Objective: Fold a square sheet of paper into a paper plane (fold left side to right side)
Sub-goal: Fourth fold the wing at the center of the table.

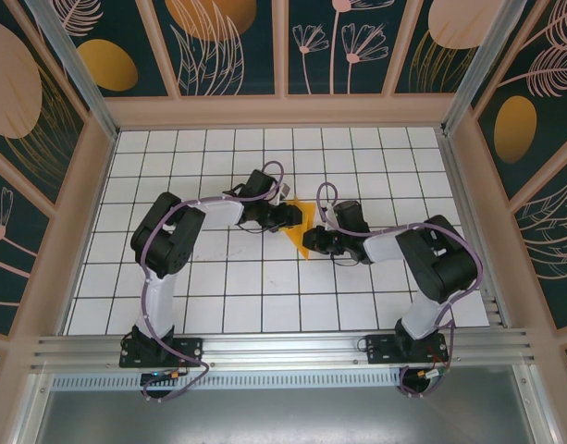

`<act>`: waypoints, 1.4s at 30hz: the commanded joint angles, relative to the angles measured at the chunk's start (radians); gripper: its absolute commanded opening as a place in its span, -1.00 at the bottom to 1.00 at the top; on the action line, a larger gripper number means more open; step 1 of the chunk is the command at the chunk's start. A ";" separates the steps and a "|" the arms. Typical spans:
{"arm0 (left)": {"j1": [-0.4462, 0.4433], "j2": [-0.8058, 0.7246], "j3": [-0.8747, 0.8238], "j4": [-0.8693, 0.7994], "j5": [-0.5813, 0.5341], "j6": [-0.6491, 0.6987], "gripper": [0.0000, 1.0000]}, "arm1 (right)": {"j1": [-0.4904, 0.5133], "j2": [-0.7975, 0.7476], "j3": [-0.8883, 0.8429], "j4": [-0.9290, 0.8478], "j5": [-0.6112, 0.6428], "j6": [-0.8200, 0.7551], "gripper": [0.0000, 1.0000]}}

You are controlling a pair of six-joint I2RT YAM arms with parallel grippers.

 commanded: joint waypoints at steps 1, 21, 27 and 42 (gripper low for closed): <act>-0.007 0.035 0.023 0.004 0.007 -0.005 -0.04 | -0.011 0.026 -0.009 0.037 -0.028 0.011 -0.68; -0.013 0.082 0.041 -0.068 -0.067 0.014 -0.06 | -0.018 -0.013 0.007 0.006 -0.026 0.002 -0.42; -0.014 0.085 0.042 -0.075 -0.071 0.017 -0.06 | -0.021 -0.050 0.013 -0.018 -0.020 -0.004 -0.32; -0.014 0.085 0.045 -0.082 -0.073 0.018 -0.08 | -0.196 -0.069 0.083 0.017 -0.193 0.057 -0.29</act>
